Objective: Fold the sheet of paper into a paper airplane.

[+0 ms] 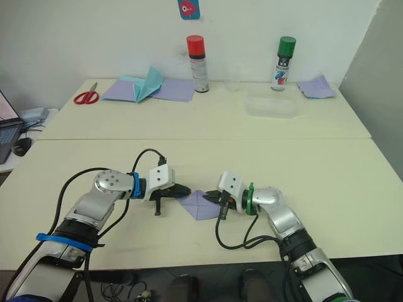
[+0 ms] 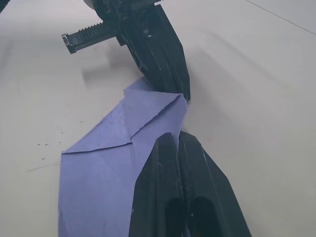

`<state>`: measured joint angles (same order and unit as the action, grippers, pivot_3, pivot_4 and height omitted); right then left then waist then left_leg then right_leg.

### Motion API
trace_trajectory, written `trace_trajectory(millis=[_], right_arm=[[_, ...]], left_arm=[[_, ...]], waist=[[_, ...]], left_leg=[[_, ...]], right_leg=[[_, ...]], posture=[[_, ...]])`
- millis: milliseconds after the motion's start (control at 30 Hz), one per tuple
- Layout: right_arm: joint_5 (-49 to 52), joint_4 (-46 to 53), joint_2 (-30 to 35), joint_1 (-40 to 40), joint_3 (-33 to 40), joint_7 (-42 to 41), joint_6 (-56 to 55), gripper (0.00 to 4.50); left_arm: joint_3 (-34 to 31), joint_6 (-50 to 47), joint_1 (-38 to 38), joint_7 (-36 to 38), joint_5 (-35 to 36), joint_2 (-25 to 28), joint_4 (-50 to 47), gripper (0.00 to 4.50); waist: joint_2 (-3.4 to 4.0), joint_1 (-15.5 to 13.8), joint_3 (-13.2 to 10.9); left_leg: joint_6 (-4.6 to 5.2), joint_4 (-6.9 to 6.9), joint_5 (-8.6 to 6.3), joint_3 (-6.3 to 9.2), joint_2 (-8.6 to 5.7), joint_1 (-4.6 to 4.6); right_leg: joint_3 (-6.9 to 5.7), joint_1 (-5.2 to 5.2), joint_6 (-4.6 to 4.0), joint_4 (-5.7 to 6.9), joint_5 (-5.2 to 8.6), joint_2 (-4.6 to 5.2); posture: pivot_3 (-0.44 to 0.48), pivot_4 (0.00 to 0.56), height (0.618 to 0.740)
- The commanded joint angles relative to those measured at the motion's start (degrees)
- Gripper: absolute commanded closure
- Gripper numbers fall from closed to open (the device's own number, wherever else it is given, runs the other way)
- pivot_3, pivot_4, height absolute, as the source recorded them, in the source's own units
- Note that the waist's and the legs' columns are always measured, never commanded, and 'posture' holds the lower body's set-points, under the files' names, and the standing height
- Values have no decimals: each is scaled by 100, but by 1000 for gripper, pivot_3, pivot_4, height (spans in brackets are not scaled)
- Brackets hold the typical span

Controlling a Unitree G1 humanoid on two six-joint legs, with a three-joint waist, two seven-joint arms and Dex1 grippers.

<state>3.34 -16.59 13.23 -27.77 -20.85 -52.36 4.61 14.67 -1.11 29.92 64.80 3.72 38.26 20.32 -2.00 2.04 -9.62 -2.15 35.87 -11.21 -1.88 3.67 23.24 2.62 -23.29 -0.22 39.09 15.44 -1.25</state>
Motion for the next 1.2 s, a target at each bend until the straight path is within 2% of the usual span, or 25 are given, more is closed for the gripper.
trace_trajectory(millis=[33,100,367,500,833,1200], right_arm=[[-156,-62,-35,-87,-70,66,-90,4481],[-162,-60,-42,-91,-78,52,-73,4481],[-312,-168,-44,-149,-97,72,-78,4481],[-328,-226,-52,-188,-82,77,-74,4481],[-372,-277,-64,-263,-61,106,-78,4481],[-352,-164,-43,-244,10,97,48,4481]], left_arm=[[-272,21,-7,-343,-130,80,-70,4500],[-389,-26,21,-439,-68,83,-206,4500],[-677,-963,-679,-115,652,304,-2275,4500],[-553,-1253,-981,-310,636,121,-2606,4500],[-530,-1372,-1193,-639,608,-370,-1792,4500],[-387,-1310,-1332,-577,455,-264,-1306,4500]], waist=[[-1,-1,-1],[-2,-1,-2],[-4,-3,-4],[-3,-4,-5],[-3,-11,-6],[-3,-12,-4]], left_leg=[[0,0,0,1,0,2],[0,0,0,2,0,3],[-7,-4,-5,-1,-1,23],[-8,-4,-5,5,0,23],[-7,0,-5,4,0,20],[-7,0,-5,5,0,17]], right_leg=[[-2,-1,0,0,0,0],[-2,-1,0,0,0,0],[1,-16,-5,-9,3,4],[-2,-16,-7,-8,4,2],[-3,-16,-4,-5,3,1],[-3,-12,-4,-5,3,1]], posture=[[0,150,740],[0,150,740],[0,150,740],[0,150,740],[0,150,740],[0,150,740]])
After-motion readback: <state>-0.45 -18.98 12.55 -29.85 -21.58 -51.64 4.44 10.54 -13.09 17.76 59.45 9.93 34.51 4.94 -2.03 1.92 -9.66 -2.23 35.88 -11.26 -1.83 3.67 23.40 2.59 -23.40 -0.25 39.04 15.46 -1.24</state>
